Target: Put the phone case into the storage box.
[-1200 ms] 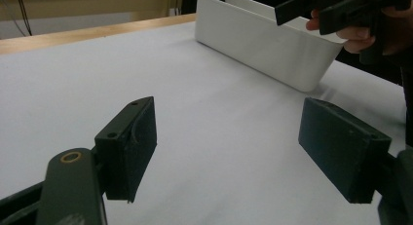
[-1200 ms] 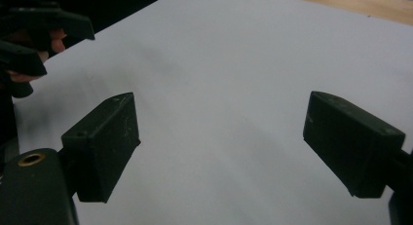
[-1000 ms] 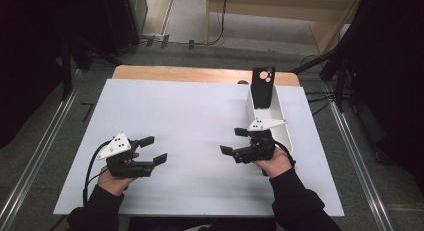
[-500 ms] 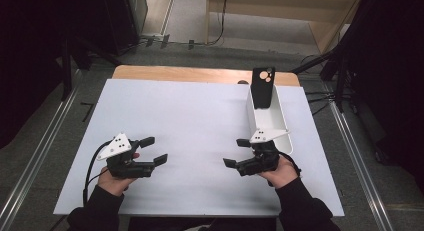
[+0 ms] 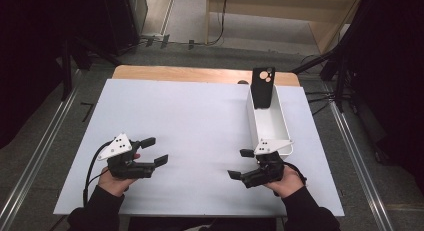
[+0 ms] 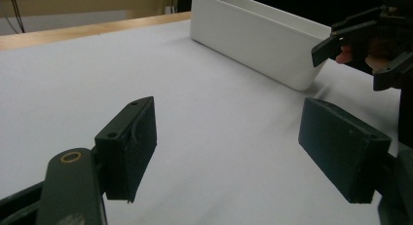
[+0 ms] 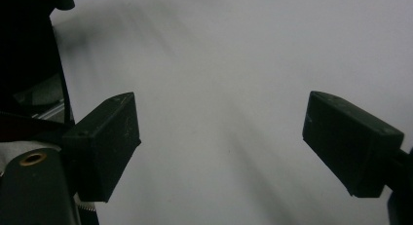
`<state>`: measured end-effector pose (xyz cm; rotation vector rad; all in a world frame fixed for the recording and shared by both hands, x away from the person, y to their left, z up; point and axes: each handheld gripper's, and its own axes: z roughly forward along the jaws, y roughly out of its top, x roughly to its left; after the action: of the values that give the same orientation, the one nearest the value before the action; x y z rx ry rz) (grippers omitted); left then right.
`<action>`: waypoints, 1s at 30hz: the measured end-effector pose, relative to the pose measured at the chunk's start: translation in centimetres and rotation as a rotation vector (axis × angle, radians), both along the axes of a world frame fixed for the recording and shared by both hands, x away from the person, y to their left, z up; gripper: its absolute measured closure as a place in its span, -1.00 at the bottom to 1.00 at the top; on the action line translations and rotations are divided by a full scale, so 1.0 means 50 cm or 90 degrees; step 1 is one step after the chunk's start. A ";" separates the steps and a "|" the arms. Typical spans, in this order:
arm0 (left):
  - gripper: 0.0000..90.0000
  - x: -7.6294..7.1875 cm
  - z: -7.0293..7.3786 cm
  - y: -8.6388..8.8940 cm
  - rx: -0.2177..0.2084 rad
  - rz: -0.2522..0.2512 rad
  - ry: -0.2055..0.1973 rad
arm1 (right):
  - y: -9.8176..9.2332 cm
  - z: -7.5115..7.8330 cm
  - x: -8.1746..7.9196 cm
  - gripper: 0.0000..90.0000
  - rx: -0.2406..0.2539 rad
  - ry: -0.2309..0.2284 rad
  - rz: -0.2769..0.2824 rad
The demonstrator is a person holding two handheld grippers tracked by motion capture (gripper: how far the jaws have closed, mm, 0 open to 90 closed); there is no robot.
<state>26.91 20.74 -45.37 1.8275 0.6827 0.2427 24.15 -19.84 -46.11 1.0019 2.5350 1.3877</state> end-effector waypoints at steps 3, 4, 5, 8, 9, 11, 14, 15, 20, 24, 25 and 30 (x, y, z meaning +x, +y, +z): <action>-0.52 -0.001 -0.001 -0.001 -0.001 0.000 0.001 | -0.003 -0.006 -0.010 -0.73 -0.005 -0.005 0.005; -0.52 -0.001 -0.001 -0.002 -0.001 0.000 0.001 | -0.004 -0.006 -0.013 -0.73 -0.010 -0.007 0.006; -0.52 -0.001 0.000 -0.001 0.004 -0.002 0.001 | -0.006 -0.007 -0.015 -0.73 -0.013 -0.010 0.008; -0.52 -0.001 -0.001 -0.002 0.004 -0.004 0.000 | -0.011 -0.010 -0.024 -0.73 -0.013 -0.002 0.012; -0.52 -0.001 -0.001 -0.002 0.004 -0.005 0.000 | -0.013 -0.012 -0.027 -0.73 -0.015 0.004 0.014; -0.52 -0.001 -0.001 -0.002 0.006 -0.006 0.000 | -0.016 -0.015 -0.031 -0.73 -0.019 0.013 0.014; -0.52 -0.002 0.000 -0.002 0.007 -0.007 -0.001 | -0.025 -0.021 -0.036 -0.73 -0.025 0.017 0.011; -0.52 -0.002 -0.001 -0.002 0.007 -0.007 -0.001 | -0.029 -0.023 -0.036 -0.73 -0.026 0.016 0.010; -0.52 -0.008 -0.002 -0.001 0.014 -0.013 0.001 | -0.049 -0.031 -0.040 -0.73 -0.032 0.023 -0.006; -0.52 -0.013 -0.002 0.003 0.013 -0.015 0.000 | -0.064 -0.041 -0.042 -0.73 -0.040 0.026 -0.009; -0.52 -0.014 -0.002 0.004 0.011 -0.015 0.001 | -0.066 -0.043 -0.043 -0.73 -0.042 0.027 -0.010; -0.52 -0.015 -0.004 0.002 0.015 -0.018 0.006 | -0.081 -0.056 -0.042 -0.73 -0.052 0.026 -0.010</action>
<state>26.18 20.84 -45.55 1.8611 0.6618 0.2250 22.06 -23.87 -48.91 1.0436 2.5834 1.2621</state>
